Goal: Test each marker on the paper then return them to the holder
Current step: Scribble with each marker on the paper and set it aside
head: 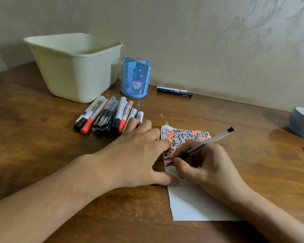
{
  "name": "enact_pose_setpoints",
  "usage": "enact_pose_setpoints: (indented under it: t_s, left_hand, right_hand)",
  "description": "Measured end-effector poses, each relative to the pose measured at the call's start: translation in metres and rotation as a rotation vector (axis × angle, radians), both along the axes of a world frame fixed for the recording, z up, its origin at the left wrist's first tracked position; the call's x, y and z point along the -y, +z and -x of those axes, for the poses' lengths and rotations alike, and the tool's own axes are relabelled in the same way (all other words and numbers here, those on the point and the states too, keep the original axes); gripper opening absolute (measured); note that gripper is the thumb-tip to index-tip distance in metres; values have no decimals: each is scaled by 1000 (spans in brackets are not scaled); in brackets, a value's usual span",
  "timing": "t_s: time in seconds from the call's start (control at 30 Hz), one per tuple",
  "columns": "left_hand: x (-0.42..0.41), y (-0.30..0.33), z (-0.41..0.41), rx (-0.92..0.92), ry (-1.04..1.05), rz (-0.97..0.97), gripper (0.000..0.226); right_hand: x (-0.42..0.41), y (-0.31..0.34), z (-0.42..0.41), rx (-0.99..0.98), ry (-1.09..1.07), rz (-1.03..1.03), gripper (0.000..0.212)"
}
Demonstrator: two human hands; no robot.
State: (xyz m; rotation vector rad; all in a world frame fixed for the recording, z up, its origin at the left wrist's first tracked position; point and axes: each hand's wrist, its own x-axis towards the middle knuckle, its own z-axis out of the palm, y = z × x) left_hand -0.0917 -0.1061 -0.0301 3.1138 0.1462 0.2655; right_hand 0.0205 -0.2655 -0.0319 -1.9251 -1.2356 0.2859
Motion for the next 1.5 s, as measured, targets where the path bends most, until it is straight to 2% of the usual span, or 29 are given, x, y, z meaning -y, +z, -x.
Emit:
enact_pose_setpoints:
  t_s: [1.5]
  left_hand:
    - [1, -1, 0, -7, -15, 4, 80]
  right_hand:
    - [0, -2, -2, 39, 17, -18, 17]
